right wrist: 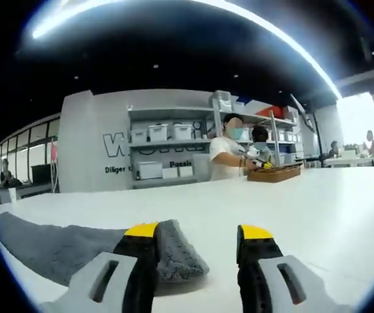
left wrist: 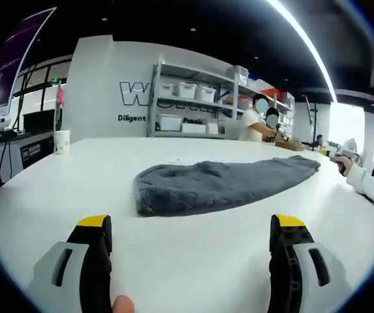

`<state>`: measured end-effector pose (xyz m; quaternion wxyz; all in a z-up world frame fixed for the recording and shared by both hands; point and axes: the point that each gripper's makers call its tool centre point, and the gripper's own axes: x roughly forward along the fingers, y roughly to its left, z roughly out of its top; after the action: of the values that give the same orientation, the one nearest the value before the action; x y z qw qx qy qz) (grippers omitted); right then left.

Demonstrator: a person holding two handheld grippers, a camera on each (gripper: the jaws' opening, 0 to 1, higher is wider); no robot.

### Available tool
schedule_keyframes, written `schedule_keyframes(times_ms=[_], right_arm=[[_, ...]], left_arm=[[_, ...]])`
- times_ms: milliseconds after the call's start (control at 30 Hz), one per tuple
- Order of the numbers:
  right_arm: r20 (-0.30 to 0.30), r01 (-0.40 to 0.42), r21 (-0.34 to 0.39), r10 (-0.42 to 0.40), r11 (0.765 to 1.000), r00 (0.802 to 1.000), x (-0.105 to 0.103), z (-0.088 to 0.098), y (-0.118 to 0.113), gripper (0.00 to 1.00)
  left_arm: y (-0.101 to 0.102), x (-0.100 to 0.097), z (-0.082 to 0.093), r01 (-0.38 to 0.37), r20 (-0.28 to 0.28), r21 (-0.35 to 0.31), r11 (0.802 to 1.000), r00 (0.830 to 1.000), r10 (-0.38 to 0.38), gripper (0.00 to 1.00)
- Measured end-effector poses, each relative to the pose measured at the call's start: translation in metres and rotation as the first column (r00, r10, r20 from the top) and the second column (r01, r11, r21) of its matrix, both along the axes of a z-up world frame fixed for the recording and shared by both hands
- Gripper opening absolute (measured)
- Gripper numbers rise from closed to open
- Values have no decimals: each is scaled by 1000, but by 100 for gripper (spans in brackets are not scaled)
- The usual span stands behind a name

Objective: Open the folded towel by lifting each exposed corner and separating the folded layers until the towel lies flat within the target outline without major curled edges

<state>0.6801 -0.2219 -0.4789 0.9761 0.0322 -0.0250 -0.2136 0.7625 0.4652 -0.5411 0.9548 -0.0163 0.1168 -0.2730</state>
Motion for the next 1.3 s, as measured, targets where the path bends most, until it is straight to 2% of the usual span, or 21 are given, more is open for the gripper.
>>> schedule_keyframes(times_ms=[133,333,467,633,700,833,900,1133,1233,1300], right_arm=[[-32,-71,-86,68,994,997,3,14,26,58],[-97,-163,-133,151,978,984,17,16,53,73],[-131,-196,-136,178,971,975,21,13,61,83],[-168,-267,-93,249,959,954,26,5,75,99],[-200,-295,-94,272,951,941,27,0,80,99],[-233,-331,-41,313,943,921,26,-9,88,99],[-236,-336,-26,321,942,917,26,-11,89,99],[-273,-346,-43,323,937,906,24,-16,88,99],[-272,-344,-31,323,939,906,23,-18,86,99],[-298,-325,-50,297,944,907,21,-19,80,99]], left_arm=[[0,0,0,0,0,1,1000,1000,0,99],[-1,-1,0,0,0,0,1000,1000,0,99],[-1,-1,0,0,0,0,1000,1000,0,99],[-1,-1,0,0,1,0,1000,1000,0,99],[-1,-1,0,0,0,0,1000,1000,0,99],[-1,0,0,0,0,0,1000,1000,0,99],[-1,0,0,0,0,0,1000,1000,0,99],[-1,0,0,-1,0,2,1000,1000,1,99],[-1,0,0,-1,0,2,1000,1000,1,99],[-1,0,0,-1,0,2,1000,1000,1,99]])
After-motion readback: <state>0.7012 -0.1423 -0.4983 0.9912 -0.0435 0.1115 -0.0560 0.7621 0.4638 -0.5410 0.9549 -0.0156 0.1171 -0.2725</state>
